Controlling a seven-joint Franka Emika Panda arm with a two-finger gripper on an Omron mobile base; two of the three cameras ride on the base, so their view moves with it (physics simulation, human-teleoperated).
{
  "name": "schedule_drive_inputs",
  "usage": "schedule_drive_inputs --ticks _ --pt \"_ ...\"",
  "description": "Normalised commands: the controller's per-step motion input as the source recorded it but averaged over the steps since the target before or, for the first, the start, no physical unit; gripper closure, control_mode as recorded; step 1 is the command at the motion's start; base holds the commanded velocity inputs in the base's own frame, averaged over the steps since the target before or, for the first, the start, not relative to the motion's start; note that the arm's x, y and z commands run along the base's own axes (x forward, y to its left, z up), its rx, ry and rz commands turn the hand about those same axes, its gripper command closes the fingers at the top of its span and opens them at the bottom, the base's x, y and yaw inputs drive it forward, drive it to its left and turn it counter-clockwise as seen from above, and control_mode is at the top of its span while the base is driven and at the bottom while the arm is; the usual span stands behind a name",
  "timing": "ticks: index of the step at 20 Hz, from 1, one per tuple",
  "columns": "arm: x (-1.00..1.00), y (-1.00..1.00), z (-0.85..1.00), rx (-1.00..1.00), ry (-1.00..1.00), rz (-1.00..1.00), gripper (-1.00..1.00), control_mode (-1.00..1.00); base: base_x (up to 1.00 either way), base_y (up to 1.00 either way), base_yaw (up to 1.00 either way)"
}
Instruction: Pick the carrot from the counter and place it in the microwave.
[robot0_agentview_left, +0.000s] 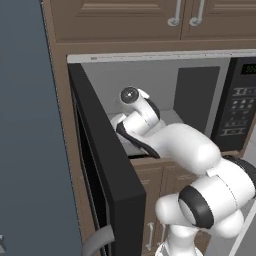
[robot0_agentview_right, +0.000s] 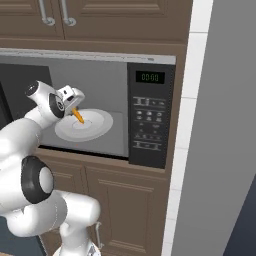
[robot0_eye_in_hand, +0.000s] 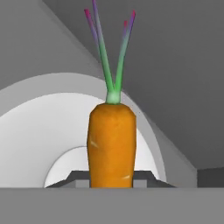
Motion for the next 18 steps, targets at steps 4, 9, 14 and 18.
schedule_drive_inputs --ticks 4,9,14,18 --pt "0.14 0.00 -0.31 -0.02 0.10 0.10 1.00 -1.00 0.00 0.00 0.00" --pt "0.06 0.00 -0.27 0.00 0.11 0.08 1.00 -1.00 0.00 0.00 0.00" --pt "0.07 0.00 -0.20 0.00 0.11 0.05 1.00 -1.00 0.00 0.00 0.00" --pt "0.10 -0.01 -0.12 0.00 0.05 0.04 1.00 -1.00 0.00 0.00 0.00"
